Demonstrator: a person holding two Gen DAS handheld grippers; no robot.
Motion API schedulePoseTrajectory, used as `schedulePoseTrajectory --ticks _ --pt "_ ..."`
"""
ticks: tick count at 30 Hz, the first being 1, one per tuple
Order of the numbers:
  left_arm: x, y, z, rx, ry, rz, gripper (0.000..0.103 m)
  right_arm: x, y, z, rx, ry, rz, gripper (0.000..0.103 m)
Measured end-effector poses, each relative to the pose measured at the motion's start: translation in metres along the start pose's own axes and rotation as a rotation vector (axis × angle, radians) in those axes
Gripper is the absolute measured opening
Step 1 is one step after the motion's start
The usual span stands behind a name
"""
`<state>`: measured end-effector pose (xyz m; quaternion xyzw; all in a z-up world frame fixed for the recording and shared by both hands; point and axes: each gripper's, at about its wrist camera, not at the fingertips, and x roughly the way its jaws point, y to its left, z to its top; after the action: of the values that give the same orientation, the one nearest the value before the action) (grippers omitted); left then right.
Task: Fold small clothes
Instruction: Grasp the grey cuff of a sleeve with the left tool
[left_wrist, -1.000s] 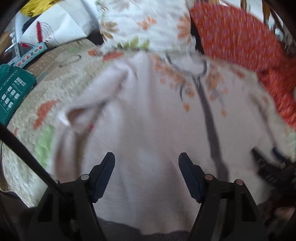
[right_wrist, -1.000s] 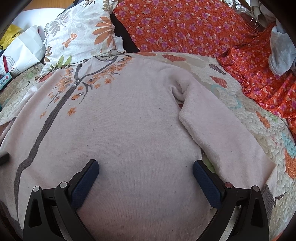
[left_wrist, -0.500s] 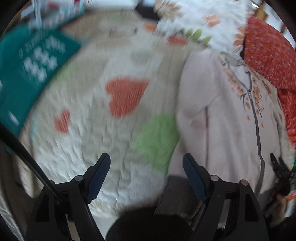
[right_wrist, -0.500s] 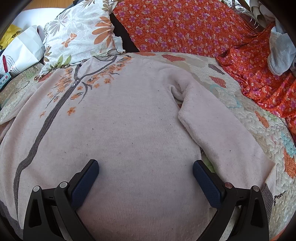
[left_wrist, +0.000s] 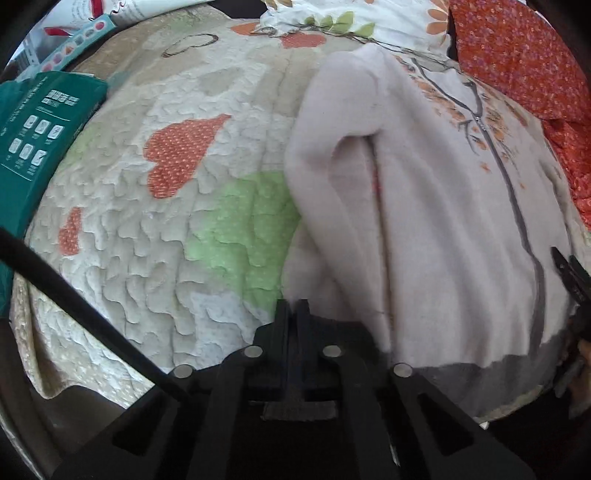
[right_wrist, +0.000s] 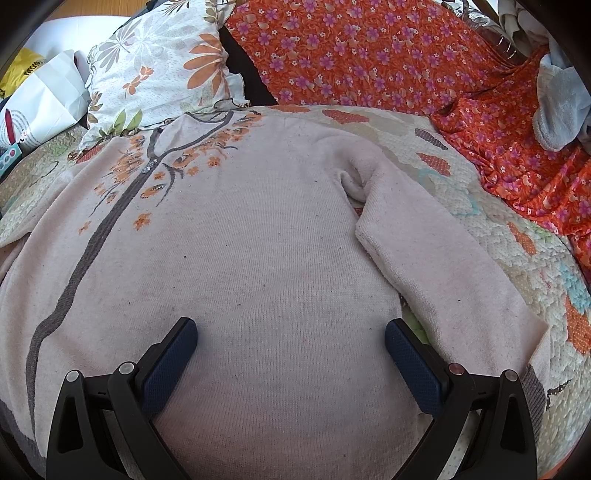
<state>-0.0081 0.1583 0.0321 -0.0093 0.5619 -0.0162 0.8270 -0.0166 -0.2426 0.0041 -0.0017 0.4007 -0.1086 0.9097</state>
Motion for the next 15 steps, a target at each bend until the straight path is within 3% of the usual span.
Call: schedulePoseTrajectory --ticks 4,11,12,14,15 --pt "-0.024 0.034 0.023 -0.068 -0.070 0.113 0.003 0.000 0.000 0.000 -0.003 0.009 -0.002 0.103" --pt "-0.099 0.142 0.082 -0.271 -0.283 0.609 0.005 0.001 0.001 0.000 -0.008 0.026 -0.006 0.103" --pt "-0.104 0.150 0.086 -0.299 -0.287 0.610 0.009 0.000 0.000 -0.001 -0.008 0.026 -0.005 0.103" --pt "-0.118 0.170 0.083 -0.376 -0.321 0.474 0.027 0.001 0.001 -0.001 -0.010 0.032 -0.007 0.103" --pt "-0.121 0.177 0.076 -0.415 -0.341 0.378 0.047 0.001 0.001 -0.001 -0.010 0.033 -0.007 0.103"
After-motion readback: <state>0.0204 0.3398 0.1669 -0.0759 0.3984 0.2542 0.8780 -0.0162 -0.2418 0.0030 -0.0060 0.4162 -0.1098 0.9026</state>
